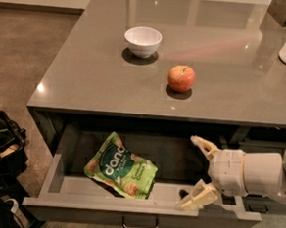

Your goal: Pick green rice chip bag from top drawer and place on counter

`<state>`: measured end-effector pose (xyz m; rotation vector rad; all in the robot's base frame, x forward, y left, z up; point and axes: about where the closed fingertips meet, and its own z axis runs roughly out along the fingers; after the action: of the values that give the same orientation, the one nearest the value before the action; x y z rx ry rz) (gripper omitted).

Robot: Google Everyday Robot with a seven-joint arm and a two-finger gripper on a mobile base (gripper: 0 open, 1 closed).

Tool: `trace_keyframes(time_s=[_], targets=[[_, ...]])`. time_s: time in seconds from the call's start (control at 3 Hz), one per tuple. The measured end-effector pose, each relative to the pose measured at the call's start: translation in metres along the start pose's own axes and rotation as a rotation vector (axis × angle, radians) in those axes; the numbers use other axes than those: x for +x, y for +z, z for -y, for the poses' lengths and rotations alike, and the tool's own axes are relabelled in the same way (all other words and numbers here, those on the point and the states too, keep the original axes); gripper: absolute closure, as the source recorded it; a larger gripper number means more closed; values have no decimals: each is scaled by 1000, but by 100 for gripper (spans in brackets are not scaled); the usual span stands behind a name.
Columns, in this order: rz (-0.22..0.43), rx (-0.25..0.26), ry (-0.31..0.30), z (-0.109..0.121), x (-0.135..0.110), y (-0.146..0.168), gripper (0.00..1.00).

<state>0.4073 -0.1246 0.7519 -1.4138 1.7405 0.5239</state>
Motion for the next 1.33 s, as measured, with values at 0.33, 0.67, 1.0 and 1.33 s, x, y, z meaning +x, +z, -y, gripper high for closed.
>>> trace_keyframes(time_s=[0.33,0.67,1.0,1.33], targets=[[12,-9,-8,-1,1,5,0],[7,19,19,-5,3,1,0],[91,71,52,-12,14,18,0],[230,80,-19,5,12,52,0]])
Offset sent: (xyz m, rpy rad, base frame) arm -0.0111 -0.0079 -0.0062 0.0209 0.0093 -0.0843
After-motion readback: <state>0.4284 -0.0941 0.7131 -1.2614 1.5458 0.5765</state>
